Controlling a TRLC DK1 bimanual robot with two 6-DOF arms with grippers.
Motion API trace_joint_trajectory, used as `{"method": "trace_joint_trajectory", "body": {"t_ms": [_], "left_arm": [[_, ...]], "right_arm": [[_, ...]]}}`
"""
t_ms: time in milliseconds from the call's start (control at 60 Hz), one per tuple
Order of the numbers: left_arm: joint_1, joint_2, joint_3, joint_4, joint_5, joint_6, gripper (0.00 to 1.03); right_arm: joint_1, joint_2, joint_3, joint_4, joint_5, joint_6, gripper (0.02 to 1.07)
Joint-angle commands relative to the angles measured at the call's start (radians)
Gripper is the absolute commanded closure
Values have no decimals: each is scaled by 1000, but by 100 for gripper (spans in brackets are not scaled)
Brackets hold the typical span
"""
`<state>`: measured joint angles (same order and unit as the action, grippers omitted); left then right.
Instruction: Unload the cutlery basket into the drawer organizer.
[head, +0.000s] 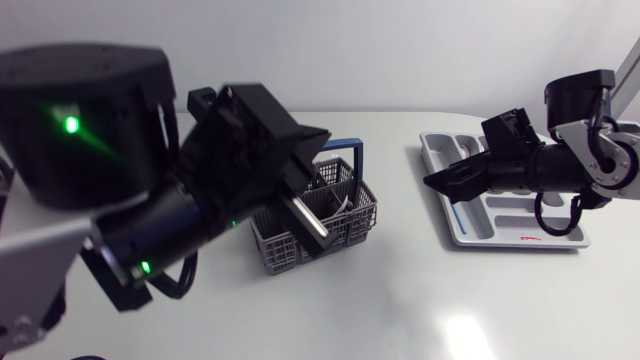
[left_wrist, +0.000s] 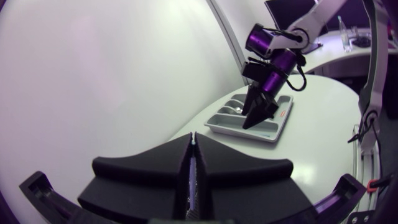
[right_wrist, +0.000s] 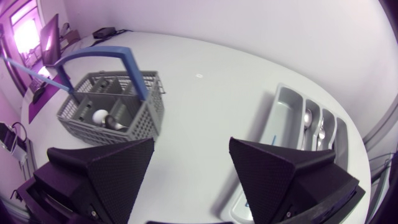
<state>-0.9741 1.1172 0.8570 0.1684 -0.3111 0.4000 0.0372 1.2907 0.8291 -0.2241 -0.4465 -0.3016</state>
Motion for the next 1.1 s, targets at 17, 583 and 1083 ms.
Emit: {"method": "trace_joint_trajectory", "body": {"t_ms": [17,583,1083], "left_arm": [[118,0,125,-124,147,-210,100],[506,230,315,-374,998,-613,100],[534,277,320,-369,1101,-653,100]], "right_arm": [[44,-56,-30,-60,-55,-27,20],[441,-13,159,-196,-147,79,20],[549,68,174,-149,-136,137,98]]}}
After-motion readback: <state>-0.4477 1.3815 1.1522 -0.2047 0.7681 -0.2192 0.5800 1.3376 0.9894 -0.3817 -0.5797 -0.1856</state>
